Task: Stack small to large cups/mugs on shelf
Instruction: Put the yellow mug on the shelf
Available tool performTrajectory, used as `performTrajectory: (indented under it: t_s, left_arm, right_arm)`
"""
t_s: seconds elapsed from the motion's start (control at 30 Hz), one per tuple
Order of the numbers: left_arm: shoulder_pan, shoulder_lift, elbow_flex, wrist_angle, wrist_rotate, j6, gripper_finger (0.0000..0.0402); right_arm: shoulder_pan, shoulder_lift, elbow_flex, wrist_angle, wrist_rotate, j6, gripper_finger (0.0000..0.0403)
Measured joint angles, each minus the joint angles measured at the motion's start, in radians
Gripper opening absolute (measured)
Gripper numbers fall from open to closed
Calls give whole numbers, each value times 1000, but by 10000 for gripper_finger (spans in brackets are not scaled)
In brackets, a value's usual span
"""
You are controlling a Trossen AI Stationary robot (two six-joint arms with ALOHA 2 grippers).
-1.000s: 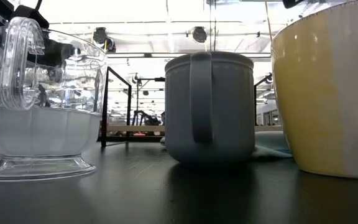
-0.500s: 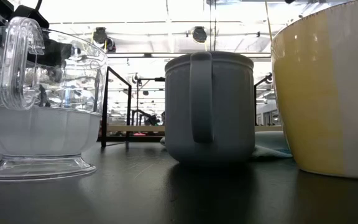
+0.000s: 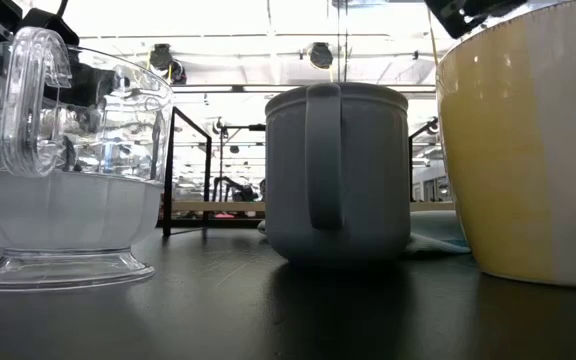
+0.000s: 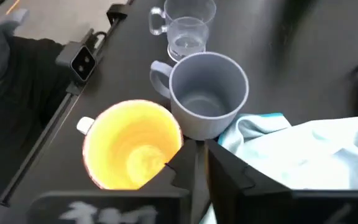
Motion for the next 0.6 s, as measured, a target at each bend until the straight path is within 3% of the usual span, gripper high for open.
performTrajectory:
  t_s: [0.2, 0.37, 0.6]
  left_arm:
    - [0, 0, 0, 0, 0, 8, 33]
    - [0, 0, 0, 0, 0, 8, 33]
    - [0, 0, 0, -2, 0, 10, 33]
  right_arm:
    - [-16, 17, 0, -13, -6, 47, 120]
    - [-63, 22, 0, -13, -115, 131, 182]
    - [-100, 25, 0, -62, -151, 191, 212]
